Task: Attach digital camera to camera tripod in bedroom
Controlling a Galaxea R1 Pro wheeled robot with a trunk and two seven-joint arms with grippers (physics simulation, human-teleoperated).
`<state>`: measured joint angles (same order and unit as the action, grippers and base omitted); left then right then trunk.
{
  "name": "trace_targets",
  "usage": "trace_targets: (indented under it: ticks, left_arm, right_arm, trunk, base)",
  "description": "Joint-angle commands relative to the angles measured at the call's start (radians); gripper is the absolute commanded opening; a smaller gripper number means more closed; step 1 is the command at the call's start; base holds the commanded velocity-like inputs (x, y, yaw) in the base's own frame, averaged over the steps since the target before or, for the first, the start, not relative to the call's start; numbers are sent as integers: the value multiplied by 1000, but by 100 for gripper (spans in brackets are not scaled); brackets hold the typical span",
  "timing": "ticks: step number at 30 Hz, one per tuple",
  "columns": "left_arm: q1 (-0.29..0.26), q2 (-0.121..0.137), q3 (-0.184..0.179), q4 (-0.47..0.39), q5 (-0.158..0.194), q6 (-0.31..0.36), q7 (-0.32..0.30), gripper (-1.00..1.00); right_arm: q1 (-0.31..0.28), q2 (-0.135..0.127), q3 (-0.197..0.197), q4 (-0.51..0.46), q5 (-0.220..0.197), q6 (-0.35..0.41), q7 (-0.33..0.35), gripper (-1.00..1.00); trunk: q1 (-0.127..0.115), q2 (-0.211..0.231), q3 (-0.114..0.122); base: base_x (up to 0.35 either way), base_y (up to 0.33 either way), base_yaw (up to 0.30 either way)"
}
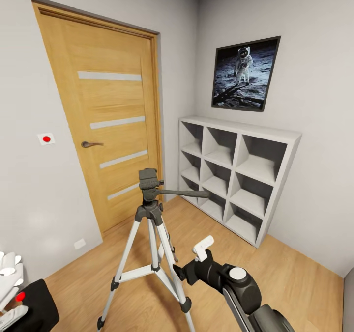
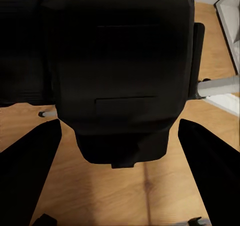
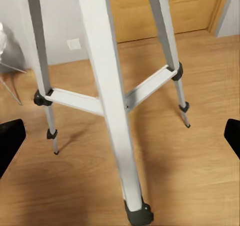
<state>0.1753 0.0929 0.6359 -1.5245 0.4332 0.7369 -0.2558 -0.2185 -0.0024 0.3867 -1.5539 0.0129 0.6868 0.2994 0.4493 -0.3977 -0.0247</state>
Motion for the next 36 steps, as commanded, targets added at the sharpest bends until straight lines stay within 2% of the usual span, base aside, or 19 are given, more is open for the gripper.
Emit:
trace_targets:
  ticks: [1,7,20,25,32,36]
  left_arm:
    - [0,1,0,-1,1,5,-3,-100]
    - [0,1,-5,1,-2,3,-5,-100]
    - [0,1,-4,3,-4,2,-5,-100]
    - [0,1,-3,3,-1,3,-9,-100]
    - [0,1,-3,-5,2,3,-11,-100]
    - [0,1,-4,-9,2,1,-15,-100]
  right_arm:
    - [-1,5,2,0,2,5,2,100]
    - [-1,20,6,4,3,5,-1,100]
    - [-1,26,-2,14,2,5,-2,100]
    - [-10,28,1,92,4,-15,-2,100]
    - [-58,30,2,188,2,-69,-2,100]
    - [-76,45,2,236,1,-86,0,100]
  trunk:
    - [1,-2,-2]
    - [1,-2,-2]
    - [1,-2,-2]
    - [1,-2,-2]
    - [1,-2,-2]
    - [1,-2,-2]
  base:
    - [0,52,0]
    - [0,114,0]
    - [0,23,0]
    - [0,1,0]
    - [0,0,0]
    - [0,0,0]
